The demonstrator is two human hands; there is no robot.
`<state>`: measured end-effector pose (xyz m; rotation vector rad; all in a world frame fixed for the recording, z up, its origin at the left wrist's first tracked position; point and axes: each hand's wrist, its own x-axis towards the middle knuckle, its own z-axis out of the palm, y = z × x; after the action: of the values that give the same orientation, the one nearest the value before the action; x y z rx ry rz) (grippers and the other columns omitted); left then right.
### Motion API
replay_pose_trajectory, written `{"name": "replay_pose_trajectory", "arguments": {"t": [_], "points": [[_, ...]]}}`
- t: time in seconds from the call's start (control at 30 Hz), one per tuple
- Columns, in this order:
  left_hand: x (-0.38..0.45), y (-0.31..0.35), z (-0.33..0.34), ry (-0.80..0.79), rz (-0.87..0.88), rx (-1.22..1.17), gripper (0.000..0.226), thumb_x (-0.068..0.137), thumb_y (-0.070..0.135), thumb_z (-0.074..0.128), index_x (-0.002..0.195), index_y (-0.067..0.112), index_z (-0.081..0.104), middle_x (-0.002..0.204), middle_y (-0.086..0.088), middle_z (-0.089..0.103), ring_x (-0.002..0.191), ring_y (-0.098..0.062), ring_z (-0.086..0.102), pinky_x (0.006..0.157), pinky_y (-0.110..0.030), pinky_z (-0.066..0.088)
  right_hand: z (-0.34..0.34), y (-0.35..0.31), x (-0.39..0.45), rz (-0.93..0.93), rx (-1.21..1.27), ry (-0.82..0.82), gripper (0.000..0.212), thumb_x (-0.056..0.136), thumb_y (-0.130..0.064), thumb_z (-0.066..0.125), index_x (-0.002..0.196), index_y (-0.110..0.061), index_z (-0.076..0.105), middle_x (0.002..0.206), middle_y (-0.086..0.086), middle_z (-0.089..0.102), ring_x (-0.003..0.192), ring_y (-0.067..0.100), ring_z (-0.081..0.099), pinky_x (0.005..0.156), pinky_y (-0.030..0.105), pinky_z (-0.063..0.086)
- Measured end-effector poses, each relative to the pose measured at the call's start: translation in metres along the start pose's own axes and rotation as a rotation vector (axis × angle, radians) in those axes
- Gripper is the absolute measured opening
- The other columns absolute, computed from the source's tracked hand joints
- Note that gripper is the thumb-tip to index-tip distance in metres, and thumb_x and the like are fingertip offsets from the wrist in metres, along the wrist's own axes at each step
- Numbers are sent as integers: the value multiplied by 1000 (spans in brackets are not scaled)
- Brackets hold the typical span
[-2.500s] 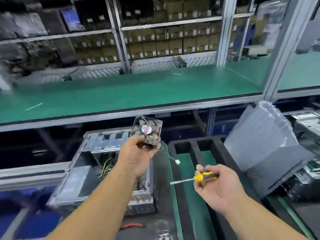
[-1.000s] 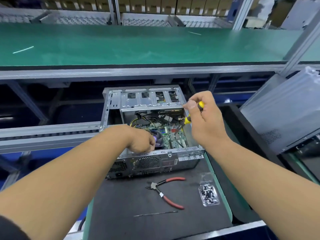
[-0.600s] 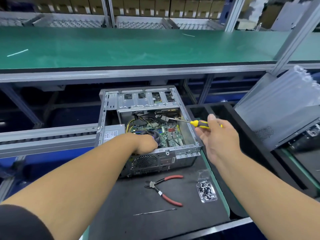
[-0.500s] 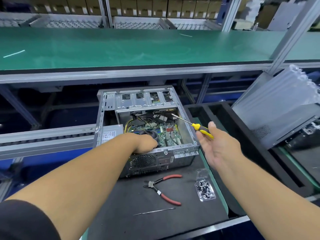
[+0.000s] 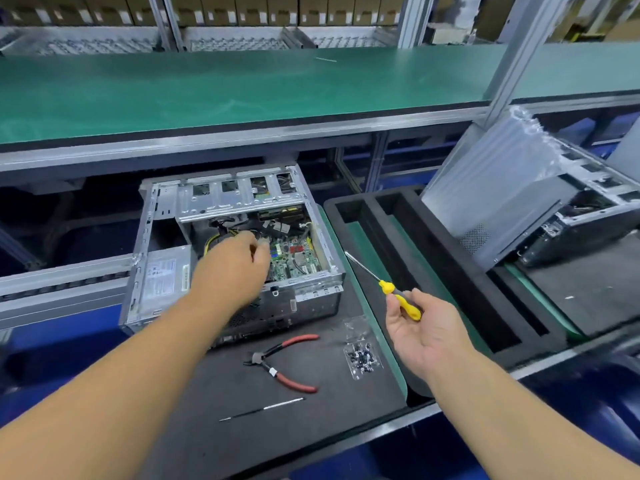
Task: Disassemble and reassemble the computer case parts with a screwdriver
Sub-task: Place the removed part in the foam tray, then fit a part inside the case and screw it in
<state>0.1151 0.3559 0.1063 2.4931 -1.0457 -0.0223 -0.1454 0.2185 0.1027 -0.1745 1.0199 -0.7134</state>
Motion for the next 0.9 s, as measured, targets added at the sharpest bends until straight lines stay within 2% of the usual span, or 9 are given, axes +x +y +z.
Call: {"name": "replay_pose_trajectory", "arguments": {"t": [0.07, 0.13, 0.23, 0.33, 0.43, 0.57, 0.7, 0.8, 0.9], "points": [[-33, 27, 2, 130, 117, -266, 17, 93, 45, 42, 90, 35, 55, 75, 16, 60, 70, -1, 55, 57, -25, 38, -22, -2, 4, 28, 7, 25, 7, 100, -1, 55, 103, 2, 61, 99, 21, 61, 65, 26, 65, 57, 27, 60], [-65, 51, 21, 95, 196, -473, 8, 91, 38, 51, 92, 35, 58, 81, 17, 63, 75, -3, 59, 63, -20, 43, -44, -2, 8, 32, -12, 58, 8, 101, -1, 51, 102, 2, 58, 96, 20, 60, 63, 26, 62, 54, 25, 59], [-106, 72, 64, -63, 41, -616, 8, 92, 28, 63, 91, 36, 63, 80, 17, 65, 65, -5, 59, 62, -25, 52, -74, 0, 13, -15, -114, 135, 5, 101, -1, 51, 103, 0, 56, 90, 19, 59, 58, 25, 60, 52, 25, 57], [-128, 70, 102, -205, -136, -545, 13, 94, 24, 64, 89, 36, 64, 74, 15, 65, 58, -6, 57, 57, -33, 56, -95, 1, 17, -85, -241, 165, 4, 99, 2, 53, 98, 0, 56, 82, 19, 61, 51, 23, 60, 50, 25, 56], [-137, 61, 122, -241, -187, -464, 17, 95, 21, 63, 88, 37, 63, 78, 17, 67, 62, -1, 61, 58, -25, 53, -110, 2, 23, -197, -402, 96, 7, 92, 3, 50, 91, -1, 56, 68, 15, 68, 52, 20, 58, 54, 29, 54], [-139, 59, 135, -231, -233, -382, 14, 95, 19, 64, 100, 32, 67, 81, 20, 66, 62, 4, 60, 59, -21, 49, -119, 8, 28, -365, -630, 46, 11, 96, -3, 51, 94, -9, 61, 70, 6, 74, 58, 19, 63, 58, 29, 56], [-134, 66, 147, -263, -250, -392, 14, 95, 17, 61, 98, 30, 67, 79, 12, 70, 57, -7, 61, 62, -30, 55, -116, 14, 28, -461, -812, -3, 26, 91, -4, 52, 84, -25, 65, 80, 8, 77, 59, 20, 66, 62, 30, 58], [-128, 71, 156, -277, -225, -372, 17, 95, 17, 63, 95, 34, 66, 83, 17, 68, 70, 1, 61, 63, -24, 47, -112, 17, 28, -527, -987, -18, 32, 90, -8, 51, 81, -35, 65, 79, -2, 76, 60, 14, 70, 60, 28, 59], [-127, 73, 164, -282, -190, -337, 20, 94, 16, 63, 93, 36, 65, 90, 14, 67, 81, -7, 63, 75, -26, 46, -110, 20, 30, -560, -1113, -73, 31, 89, -11, 49, 83, -39, 63, 81, -9, 75, 60, 12, 70, 62, 34, 62]]}}
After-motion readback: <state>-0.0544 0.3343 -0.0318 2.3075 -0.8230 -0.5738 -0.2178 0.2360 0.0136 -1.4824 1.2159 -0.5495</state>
